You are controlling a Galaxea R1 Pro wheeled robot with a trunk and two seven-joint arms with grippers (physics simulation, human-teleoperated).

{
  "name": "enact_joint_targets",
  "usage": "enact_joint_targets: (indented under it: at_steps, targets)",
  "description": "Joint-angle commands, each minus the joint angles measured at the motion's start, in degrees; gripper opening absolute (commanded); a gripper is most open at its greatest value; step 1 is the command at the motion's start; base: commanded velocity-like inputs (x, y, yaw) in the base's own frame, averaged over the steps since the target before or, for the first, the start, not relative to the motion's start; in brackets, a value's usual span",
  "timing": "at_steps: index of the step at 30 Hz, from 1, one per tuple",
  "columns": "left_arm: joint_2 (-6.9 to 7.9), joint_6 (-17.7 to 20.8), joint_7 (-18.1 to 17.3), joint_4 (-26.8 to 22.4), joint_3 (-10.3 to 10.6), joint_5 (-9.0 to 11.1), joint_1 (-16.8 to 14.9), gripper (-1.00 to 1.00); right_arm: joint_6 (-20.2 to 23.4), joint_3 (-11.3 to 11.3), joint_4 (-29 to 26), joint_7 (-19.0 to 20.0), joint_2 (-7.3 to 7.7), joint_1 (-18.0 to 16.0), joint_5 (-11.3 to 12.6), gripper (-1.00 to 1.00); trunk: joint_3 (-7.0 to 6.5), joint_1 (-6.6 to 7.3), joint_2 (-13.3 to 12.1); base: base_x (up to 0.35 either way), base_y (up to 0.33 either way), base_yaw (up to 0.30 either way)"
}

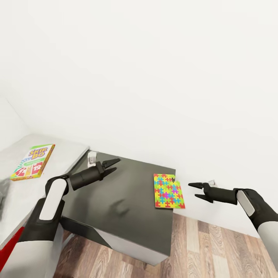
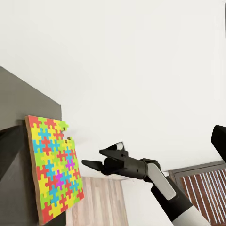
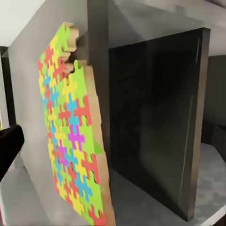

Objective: Put all the toys in the child's room - the three board games (two on the bed and one on the table), the two jigsaw puzzles on the table, and the tennis ball on the table - inside the toy box on the table in the child's room.

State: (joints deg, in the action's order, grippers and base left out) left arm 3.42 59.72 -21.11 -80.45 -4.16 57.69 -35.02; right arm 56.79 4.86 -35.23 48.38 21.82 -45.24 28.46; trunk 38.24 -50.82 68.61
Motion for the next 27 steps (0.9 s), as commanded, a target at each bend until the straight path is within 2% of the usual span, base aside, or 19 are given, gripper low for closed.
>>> enact_joint_targets:
  at_steps: [1,11,27]
  targets:
    - [-0.02,0.2,-0.5,0.0,-0.1,-0.5,-0.1,1.00,0.2,0.1,0.0,0.3,0.00,0.0,-0.2,1.00,0.04,0.00,0.0,0.000,0.000,0.221]
    - [-0.04,0.2,-0.5,0.0,-0.1,-0.5,-0.1,1.00,0.2,0.1,0.0,-1.0,-0.26,0.0,-0.2,1.00,0.01,0.00,0.0,0.000,0.000,0.195]
    - [-0.36,0.2,-0.4,0.0,0.3,-0.8,-0.1,1.00,0.1,0.1,0.0,-1.4,-0.49,0.0,-0.2,1.00,0.01,0.00,0.0,0.000,0.000,0.040]
